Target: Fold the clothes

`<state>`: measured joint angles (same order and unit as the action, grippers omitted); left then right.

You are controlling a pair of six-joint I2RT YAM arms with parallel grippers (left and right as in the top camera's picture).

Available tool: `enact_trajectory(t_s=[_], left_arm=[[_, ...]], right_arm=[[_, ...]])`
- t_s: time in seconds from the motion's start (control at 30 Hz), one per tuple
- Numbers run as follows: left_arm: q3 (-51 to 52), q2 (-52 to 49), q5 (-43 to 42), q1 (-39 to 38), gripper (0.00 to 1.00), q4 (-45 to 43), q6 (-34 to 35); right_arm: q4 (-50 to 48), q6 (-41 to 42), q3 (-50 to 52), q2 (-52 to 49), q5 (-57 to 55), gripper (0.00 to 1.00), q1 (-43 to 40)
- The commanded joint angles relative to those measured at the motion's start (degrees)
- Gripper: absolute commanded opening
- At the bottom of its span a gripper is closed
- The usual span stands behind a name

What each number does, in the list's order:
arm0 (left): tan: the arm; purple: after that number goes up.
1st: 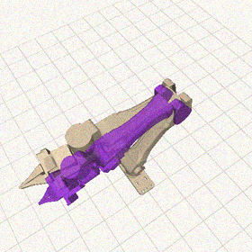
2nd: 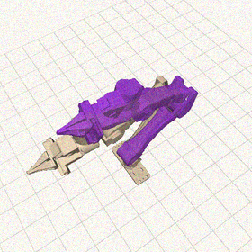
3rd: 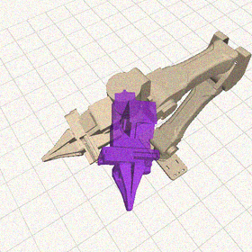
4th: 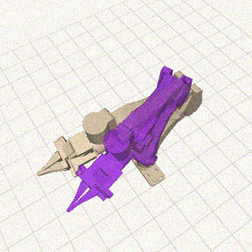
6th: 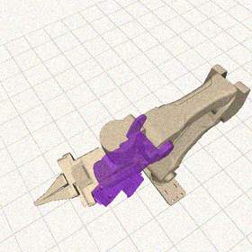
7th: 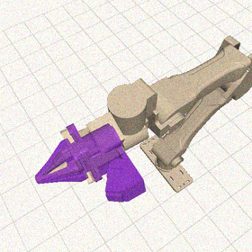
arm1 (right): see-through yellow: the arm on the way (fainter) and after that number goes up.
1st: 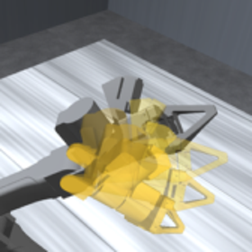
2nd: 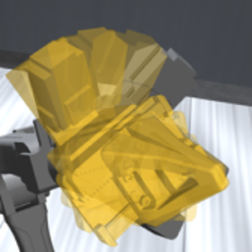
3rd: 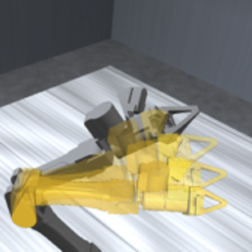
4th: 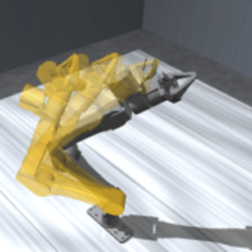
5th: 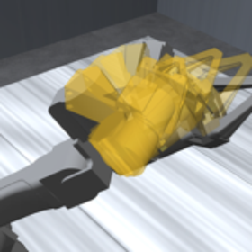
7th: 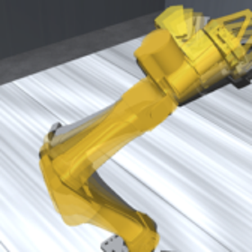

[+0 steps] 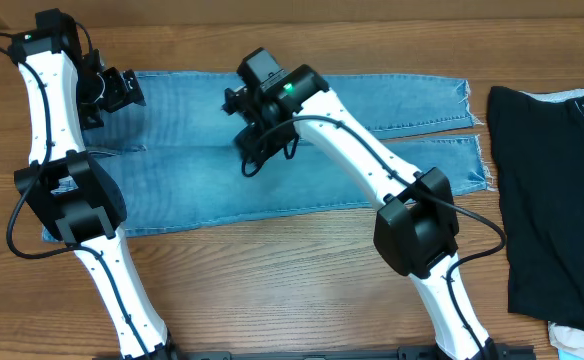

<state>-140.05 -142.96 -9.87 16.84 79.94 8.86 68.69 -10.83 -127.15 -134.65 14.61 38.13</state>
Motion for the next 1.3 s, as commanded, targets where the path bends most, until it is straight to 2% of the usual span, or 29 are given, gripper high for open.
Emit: enact_trajectory(t_s=[0.0,0.03,0.07,0.1,0.3,0.47,0.57,0.67,0.73,1.0,1.27], left_arm=[[-0.8,2.4,-0.5,-0.4,1.0,-0.1,0.4],[-0.8,2.4,-0.5,-0.4,1.0,-0.1,0.3],[-0.8,2.4,-0.5,-0.4,1.0,-0.1,0.4],[-0.8,2.4,-0.5,-0.4,1.0,-0.1,0.4],[-0.8,2.4,-0.5,-0.4,1.0,-0.1,0.4],[-0.8,2.4,-0.5,-0.4,1.0,-0.1,0.4],[-0.8,2.4,-0.5,-0.4,1.0,-0.1,0.4],[-0.8,2.4,-0.5,-0.4,1.0,-0.1,0.4],[-0.8,2.4,-0.5,-0.4,1.0,-0.1,0.4],[-0.8,2.4,-0.5,-0.4,1.0,-0.1,0.4],[-0.8,2.4,-0.5,-0.4,1.0,-0.1,0.4]], right_arm=[[-1.5,0.3,0.1,1.8,3.1,0.69,1.3],[-1.8,0.9,0.1,1.8,4.4,0.47,1.3],[-1.8,3.5,0.2,1.7,4.3,0.19,1.3],[-3.1,7.0,2.0,1.7,4.4,0.05,1.3],[-19.5,20.8,16.8,1.7,3.3,0.04,3.0],[-29.4,30.1,21.1,1.7,-13.3,0.04,6.2],[-30.1,36.1,22.1,1.6,-19.0,0.04,7.3],[-30.3,40.6,26.3,1.6,-18.7,0.04,7.5],[-30.6,45.4,30.3,1.6,-14.8,0.04,7.5],[-28.1,55.8,40.2,1.6,-0.7,0.04,8.1],[-27.7,57.5,39.7,1.6,1.0,0.04,10.7]])
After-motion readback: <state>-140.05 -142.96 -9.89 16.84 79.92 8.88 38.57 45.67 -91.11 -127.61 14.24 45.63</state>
